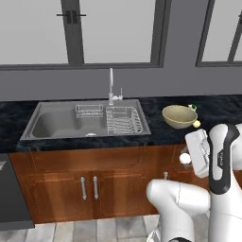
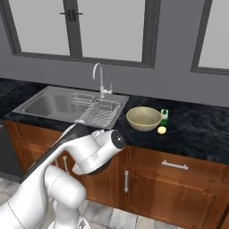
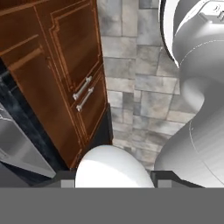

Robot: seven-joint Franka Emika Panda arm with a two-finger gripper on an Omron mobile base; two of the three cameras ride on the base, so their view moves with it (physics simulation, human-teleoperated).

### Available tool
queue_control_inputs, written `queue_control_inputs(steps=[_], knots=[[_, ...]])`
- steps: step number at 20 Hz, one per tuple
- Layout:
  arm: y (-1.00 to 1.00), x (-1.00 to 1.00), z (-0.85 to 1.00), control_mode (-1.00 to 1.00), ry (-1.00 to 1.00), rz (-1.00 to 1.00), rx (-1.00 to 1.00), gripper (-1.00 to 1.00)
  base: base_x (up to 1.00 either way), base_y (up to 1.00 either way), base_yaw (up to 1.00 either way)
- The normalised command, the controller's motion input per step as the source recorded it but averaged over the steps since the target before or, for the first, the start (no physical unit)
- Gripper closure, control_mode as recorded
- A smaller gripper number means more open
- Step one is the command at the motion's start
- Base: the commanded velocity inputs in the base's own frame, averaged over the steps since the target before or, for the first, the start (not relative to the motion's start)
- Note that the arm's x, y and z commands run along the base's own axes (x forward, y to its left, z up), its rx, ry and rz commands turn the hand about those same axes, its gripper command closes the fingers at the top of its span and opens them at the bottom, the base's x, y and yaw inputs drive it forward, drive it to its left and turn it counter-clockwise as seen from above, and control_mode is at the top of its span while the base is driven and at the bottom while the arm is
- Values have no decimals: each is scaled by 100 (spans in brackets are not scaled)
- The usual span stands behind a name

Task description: Gather the eggs and milk located in the vicinity of the sink area and place them right next to the bowl.

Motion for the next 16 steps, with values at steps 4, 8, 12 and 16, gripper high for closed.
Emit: queue_control_inputs(steps=[4,8,12,16], knots=[[0,0,0,100,0,0,0,100,59,-7,0],[0,0,0,100,0,0,0,100,66,-1,0],[0,0,0,100,0,0,0,100,57,-14,0],[0,0,0,100,0,0,0,100,52,-28,-1]])
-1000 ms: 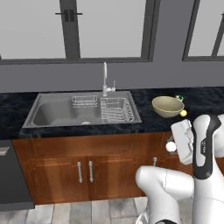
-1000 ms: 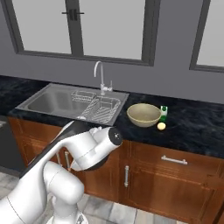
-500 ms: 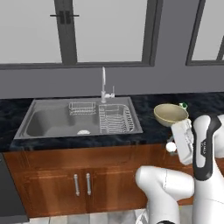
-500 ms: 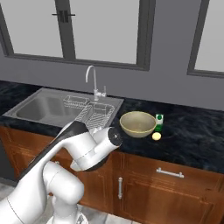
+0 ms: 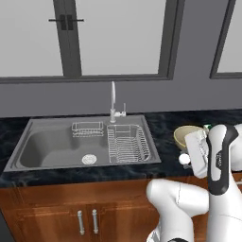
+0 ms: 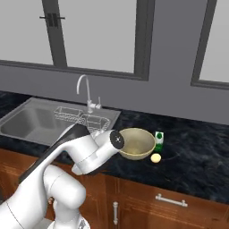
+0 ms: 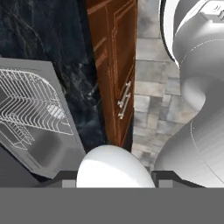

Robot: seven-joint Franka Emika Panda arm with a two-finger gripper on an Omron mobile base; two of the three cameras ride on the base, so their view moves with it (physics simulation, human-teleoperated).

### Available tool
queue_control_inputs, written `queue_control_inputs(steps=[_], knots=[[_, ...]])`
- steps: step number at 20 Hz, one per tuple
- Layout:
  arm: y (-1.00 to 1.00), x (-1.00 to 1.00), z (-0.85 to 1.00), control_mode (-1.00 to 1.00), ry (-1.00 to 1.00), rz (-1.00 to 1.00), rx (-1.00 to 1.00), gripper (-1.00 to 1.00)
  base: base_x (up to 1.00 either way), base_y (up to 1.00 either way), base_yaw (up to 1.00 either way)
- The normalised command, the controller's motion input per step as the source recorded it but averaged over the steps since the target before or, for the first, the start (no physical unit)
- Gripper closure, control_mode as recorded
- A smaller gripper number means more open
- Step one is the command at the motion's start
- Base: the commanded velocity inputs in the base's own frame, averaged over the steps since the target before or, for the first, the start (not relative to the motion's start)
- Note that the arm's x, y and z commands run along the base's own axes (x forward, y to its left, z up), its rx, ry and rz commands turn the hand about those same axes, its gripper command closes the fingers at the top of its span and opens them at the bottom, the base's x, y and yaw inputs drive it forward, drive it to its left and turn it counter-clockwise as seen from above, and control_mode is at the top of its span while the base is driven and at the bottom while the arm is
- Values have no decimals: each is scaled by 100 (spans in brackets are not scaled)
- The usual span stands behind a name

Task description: Gather the eggs and milk located in the vicinity of the sink area and place them right next to the bowl.

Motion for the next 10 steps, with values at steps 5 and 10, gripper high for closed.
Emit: queue_control_inputs(steps=[5,10], knots=[[0,0,0,100,0,0,0,100,44,-32,-3],[0,0,0,100,0,0,0,100,43,-33,-5]])
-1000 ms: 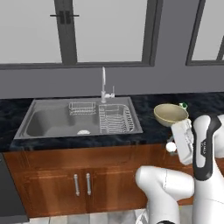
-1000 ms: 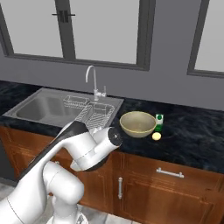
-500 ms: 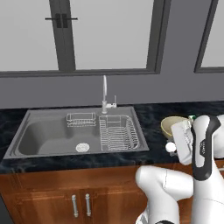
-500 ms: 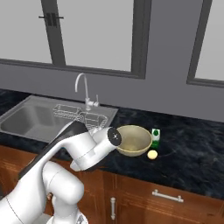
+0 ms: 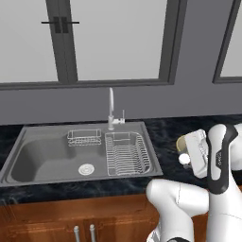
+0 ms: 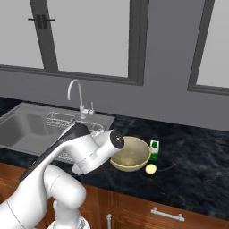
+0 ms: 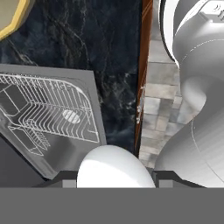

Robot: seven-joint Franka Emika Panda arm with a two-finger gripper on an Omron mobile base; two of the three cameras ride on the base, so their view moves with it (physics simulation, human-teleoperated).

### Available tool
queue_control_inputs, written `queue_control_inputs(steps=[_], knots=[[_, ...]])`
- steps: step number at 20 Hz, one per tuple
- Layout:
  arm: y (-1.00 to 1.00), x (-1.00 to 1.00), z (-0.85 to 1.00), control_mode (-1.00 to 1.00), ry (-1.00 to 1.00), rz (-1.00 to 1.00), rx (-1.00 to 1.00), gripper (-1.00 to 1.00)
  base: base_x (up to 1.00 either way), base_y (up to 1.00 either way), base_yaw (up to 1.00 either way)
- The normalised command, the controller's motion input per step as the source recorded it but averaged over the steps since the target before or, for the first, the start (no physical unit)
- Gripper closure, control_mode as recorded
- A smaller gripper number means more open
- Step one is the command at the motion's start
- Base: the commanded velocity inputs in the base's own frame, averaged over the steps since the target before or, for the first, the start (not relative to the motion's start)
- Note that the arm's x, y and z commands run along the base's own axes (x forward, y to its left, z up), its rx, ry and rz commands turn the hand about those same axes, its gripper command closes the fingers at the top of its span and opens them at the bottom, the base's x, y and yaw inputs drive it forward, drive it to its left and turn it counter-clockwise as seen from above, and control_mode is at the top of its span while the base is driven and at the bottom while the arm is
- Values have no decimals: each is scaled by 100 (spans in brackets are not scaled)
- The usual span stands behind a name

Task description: Gather the eggs and milk located in the vicinity of the sink area and place them right next to the bowl.

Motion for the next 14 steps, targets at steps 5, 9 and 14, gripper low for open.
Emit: queue_control_inputs(steps=[5,9,14], knots=[[0,0,0,100,0,0,0,100,30,-35,-5],[0,0,0,100,0,0,0,100,12,-28,-6],[-1,0,0,-100,0,0,0,100,0,-9,-2]])
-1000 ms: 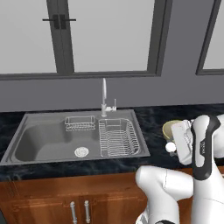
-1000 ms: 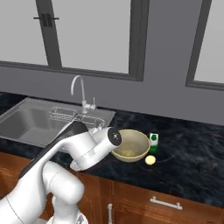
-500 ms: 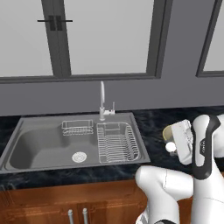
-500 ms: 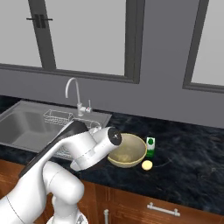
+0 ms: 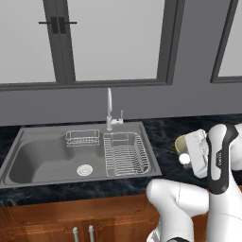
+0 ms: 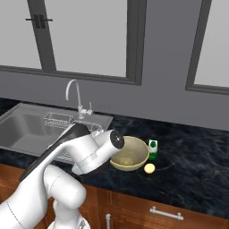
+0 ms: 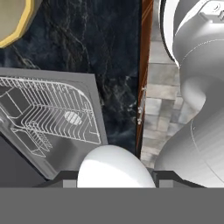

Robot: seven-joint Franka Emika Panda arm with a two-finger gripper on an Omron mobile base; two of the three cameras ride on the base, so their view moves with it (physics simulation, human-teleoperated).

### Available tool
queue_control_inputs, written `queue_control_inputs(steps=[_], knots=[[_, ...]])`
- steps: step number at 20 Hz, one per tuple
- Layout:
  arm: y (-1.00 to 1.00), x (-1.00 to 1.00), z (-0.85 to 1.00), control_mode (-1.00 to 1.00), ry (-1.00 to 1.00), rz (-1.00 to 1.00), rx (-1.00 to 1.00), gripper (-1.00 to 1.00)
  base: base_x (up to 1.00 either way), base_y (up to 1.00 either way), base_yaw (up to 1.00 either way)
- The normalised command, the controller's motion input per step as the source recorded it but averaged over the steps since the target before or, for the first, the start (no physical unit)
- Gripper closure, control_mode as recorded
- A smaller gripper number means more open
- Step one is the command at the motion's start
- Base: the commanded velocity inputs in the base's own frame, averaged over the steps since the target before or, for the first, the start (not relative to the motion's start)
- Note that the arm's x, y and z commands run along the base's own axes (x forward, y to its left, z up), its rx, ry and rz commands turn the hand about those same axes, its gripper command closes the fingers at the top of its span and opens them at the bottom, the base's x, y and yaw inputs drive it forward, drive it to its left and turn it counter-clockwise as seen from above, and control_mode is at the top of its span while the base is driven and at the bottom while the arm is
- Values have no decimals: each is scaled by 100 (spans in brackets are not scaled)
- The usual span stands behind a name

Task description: Gather the eggs and milk located in the vicinity of the sink area and place them right next to the bowl.

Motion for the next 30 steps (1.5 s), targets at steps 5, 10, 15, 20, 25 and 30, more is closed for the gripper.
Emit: queue_control_inputs(steps=[5,10,15,20,25,30], knots=[[-9,0,0,-100,0,0,0,100,0,0,0],[-15,-6,0,-100,0,0,1,100,0,0,0],[-45,-25,0,-100,-1,-2,5,100,0,0,0],[-69,-12,0,-100,0,-11,10,100,0,0,0],[-88,0,2,-100,0,-25,21,100,0,0,0],[-100,0,3,-100,3,-29,25,100,0,0,0]])
